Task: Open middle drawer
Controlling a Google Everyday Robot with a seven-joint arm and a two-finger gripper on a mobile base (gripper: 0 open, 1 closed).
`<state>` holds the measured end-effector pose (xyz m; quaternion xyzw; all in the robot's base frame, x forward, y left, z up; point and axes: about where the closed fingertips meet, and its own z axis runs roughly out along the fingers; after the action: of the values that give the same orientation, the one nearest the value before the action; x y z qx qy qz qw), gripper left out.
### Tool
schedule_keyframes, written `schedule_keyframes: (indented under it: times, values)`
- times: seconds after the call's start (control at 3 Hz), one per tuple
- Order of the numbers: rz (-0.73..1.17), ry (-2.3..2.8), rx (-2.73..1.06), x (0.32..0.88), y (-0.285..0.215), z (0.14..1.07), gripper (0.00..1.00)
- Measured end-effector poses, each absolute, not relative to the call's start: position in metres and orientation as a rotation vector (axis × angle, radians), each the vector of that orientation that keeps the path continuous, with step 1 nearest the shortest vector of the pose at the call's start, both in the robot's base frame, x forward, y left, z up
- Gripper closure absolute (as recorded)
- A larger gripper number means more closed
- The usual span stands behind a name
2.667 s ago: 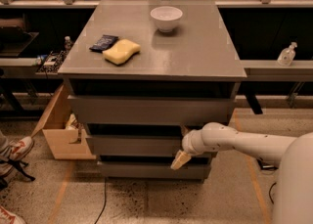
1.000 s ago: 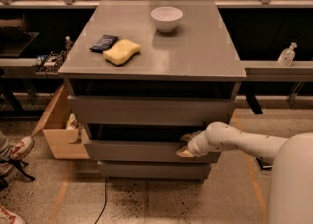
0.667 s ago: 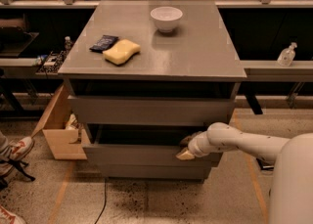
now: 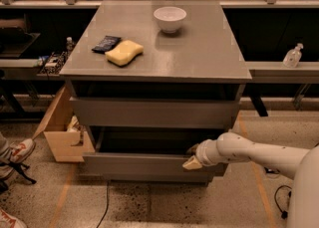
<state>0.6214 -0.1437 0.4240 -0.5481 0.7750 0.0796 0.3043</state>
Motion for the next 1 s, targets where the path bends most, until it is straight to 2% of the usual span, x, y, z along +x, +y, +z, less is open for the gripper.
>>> schedule_keyframes:
  times: [1.0]
  values:
    - [0.209, 2.065, -1.429, 0.6132, -0.1513, 0.4225, 1.0]
